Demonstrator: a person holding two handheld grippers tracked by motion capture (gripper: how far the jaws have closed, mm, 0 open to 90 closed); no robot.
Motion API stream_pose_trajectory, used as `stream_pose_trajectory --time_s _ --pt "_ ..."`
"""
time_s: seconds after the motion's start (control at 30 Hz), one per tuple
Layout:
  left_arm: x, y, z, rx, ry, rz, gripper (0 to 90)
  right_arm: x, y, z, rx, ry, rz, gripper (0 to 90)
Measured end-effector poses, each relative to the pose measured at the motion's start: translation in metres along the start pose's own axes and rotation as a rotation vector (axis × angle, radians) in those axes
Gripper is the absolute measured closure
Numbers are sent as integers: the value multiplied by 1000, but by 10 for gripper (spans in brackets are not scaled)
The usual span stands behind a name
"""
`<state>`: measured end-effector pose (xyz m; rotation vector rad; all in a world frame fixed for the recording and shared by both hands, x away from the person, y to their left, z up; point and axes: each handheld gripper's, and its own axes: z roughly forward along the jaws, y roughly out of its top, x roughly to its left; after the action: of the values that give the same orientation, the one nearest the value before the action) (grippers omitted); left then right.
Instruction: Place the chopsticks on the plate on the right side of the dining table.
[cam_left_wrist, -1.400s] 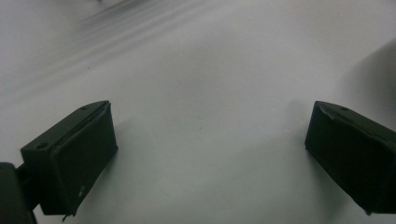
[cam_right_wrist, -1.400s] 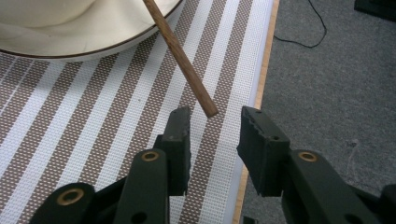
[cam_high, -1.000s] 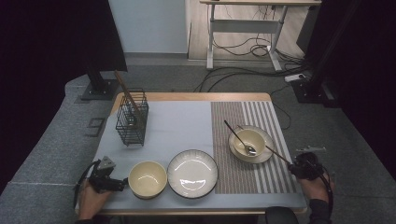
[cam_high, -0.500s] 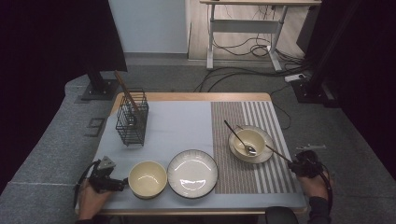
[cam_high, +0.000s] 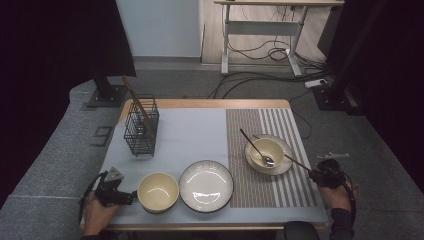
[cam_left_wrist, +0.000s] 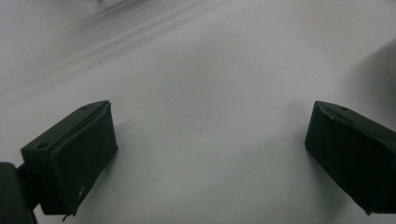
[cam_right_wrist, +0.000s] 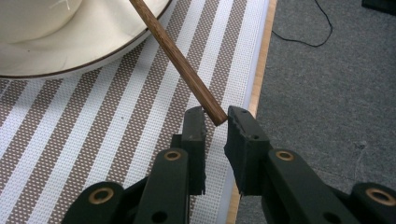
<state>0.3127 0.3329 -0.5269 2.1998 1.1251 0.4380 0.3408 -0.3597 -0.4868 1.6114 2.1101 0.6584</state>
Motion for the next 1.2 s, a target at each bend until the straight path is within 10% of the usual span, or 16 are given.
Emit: stream_pose_trajectory --time_s 1.2 --pt "0 0 0 0 0 -1 21 -3 13 12 10 -44 -35 709"
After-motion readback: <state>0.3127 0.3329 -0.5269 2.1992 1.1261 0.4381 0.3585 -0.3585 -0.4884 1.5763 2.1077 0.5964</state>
